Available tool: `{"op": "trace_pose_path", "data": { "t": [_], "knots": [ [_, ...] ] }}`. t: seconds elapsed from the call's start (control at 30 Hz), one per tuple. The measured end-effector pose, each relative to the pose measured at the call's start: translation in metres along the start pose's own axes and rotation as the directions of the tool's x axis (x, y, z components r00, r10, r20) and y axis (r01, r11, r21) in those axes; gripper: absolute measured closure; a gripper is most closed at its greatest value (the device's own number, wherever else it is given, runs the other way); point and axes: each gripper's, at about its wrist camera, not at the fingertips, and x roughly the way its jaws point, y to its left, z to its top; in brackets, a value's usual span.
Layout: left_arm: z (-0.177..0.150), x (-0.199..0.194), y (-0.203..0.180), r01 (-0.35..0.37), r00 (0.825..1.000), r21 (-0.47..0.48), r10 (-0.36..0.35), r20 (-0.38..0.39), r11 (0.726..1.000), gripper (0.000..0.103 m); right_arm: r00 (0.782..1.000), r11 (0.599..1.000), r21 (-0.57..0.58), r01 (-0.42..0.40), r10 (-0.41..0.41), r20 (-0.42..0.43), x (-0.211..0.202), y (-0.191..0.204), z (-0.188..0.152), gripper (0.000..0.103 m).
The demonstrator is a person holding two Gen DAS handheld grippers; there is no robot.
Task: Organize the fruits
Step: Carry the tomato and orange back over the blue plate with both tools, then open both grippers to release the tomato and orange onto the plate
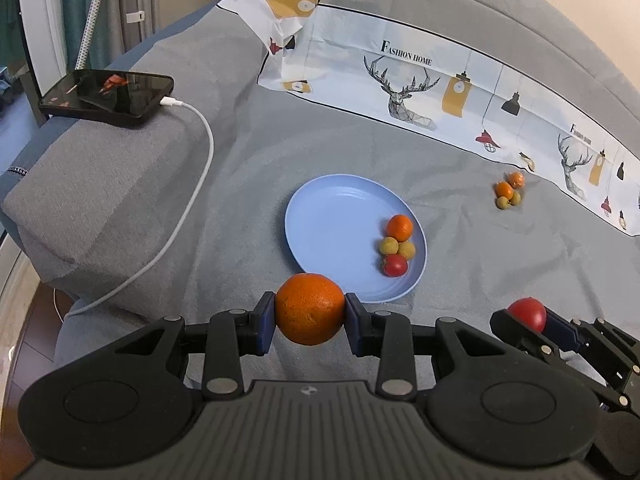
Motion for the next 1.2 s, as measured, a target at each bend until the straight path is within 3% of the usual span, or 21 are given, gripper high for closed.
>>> {"op": "trace_pose_path", "data": {
  "t": [0.53,1.2],
  "knots": [
    [0.034,0.039,-0.01,-0.037,0.999,0.026,0.038,-0.037,0.999,0.064,0.999,0.999,0.029,0.019,-0.018,-0.033,0.034,-0.019,0.005,0.073],
    [0.077,0.167,-0.035,-0.09,0.983,0.128,0.108,-0.146,0.988,0.064,0.987,0.999,0.033,-0.031,0.036,-0.155,0.161,-0.025,0.025,0.073]
  ]
}}
